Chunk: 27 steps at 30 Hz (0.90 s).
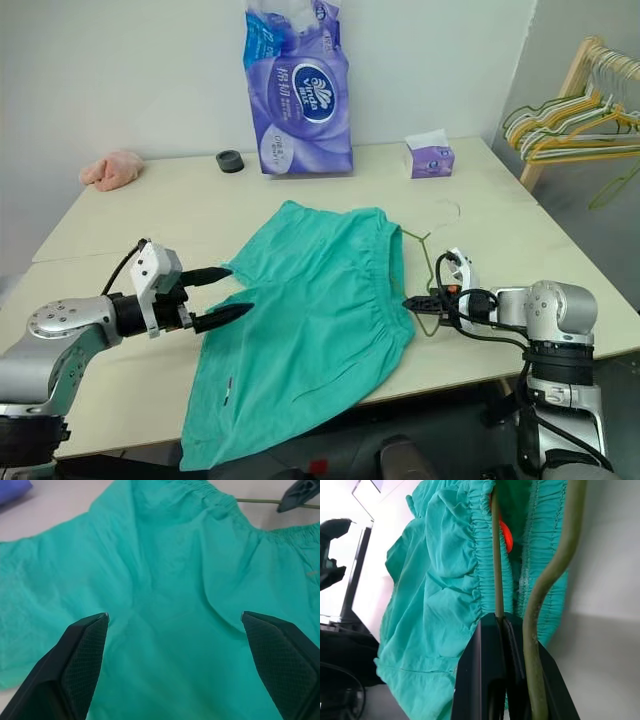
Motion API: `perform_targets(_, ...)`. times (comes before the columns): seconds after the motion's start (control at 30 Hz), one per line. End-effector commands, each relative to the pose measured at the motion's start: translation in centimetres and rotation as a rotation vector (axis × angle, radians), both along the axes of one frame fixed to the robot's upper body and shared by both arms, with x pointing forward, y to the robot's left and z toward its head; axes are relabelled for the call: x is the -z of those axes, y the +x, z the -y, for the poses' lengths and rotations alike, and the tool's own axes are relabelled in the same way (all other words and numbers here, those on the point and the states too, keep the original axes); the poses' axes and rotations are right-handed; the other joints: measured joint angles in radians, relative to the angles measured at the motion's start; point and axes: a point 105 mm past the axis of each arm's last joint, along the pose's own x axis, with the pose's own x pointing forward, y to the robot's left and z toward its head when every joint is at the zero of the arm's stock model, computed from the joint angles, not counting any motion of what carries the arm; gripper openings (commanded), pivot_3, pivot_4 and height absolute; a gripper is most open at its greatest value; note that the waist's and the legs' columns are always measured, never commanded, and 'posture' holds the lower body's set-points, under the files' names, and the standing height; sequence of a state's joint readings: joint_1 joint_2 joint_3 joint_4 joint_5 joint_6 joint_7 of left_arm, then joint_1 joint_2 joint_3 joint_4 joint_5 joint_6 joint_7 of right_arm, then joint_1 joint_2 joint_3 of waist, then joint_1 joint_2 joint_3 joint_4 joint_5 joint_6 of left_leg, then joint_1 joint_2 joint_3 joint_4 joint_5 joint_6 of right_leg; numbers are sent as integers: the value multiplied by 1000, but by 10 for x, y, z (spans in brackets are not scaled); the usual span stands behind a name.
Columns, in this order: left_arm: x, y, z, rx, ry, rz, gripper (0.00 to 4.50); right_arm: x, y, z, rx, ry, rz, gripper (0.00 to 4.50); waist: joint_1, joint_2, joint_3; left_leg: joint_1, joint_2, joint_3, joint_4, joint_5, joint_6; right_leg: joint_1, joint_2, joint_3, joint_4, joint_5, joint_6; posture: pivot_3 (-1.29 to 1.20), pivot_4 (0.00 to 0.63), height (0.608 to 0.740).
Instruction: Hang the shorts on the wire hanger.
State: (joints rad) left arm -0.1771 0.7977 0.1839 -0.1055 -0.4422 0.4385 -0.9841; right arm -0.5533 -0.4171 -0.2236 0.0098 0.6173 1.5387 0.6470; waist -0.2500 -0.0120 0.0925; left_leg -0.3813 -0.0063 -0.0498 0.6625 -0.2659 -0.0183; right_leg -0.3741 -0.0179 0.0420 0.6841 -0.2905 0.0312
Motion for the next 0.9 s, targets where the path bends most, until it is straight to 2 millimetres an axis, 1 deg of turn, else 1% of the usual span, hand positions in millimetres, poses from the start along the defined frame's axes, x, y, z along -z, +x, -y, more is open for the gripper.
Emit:
perform_targets(0.03,-14,7,1,-16,-2,75,4477,2,0,-8,6,-28,4,0,-4,0,-1,0,0,0,0,0,0,0,0,0,0,0,0,-278,25,740)
perform_targets(0.07,-15,8,2,-14,-5,79,4477,9,1,-8,19,-78,8,0,-5,0,-1,0,0,0,0,0,0,0,0,0,0,0,0,-278,25,740)
perform_targets(0.17,-16,10,4,-10,-10,88,4477,24,10,-8,43,-178,38,0,-5,0,-2,0,0,0,0,0,0,0,0,0,0,0,0,-284,19,740)
perform_targets(0.23,-17,11,5,-8,-13,93,4477,25,17,-14,39,-193,83,0,-6,0,-2,0,0,1,0,0,0,-1,0,1,0,0,0,-284,19,740)
perform_targets(0.37,-20,12,5,-12,-20,101,4477,9,27,-25,10,-172,207,0,-10,0,-5,0,0,0,0,0,0,-1,0,0,0,0,0,-277,14,740)
perform_targets(0.5,-25,16,-4,-67,-53,97,4477,-11,28,-26,-38,-191,338,0,-10,0,-5,0,-1,0,0,0,0,-1,0,0,0,0,0,-274,11,740)
perform_targets(0.6,-31,19,-8,-88,-45,125,4477,-23,28,-25,-78,-243,447,0,-9,0,-6,0,0,0,0,0,0,-1,0,0,0,0,0,-273,8,740)
perform_targets(0.63,-35,21,-9,-94,-46,141,4477,-27,28,-25,-89,-260,482,0,-9,0,-6,0,0,0,0,0,0,-1,0,0,0,0,0,-273,8,740)
perform_targets(0.73,-63,29,-5,-80,-73,222,4477,-38,25,-29,-177,-365,630,0,-7,-1,-7,-1,-1,-1,0,0,0,-1,0,-1,0,0,0,-280,0,740)
perform_targets(0.8,-76,31,-1,-52,-72,249,4477,-39,22,-32,-231,-419,694,0,-4,-2,-9,-1,-1,-1,1,0,0,-1,0,-1,1,0,1,-281,0,740)
perform_targets(0.9,-95,36,7,12,-25,302,4477,-40,17,-39,-318,-490,786,0,-6,-2,-12,-1,0,-1,1,0,0,-1,0,-1,0,0,1,-282,0,740)
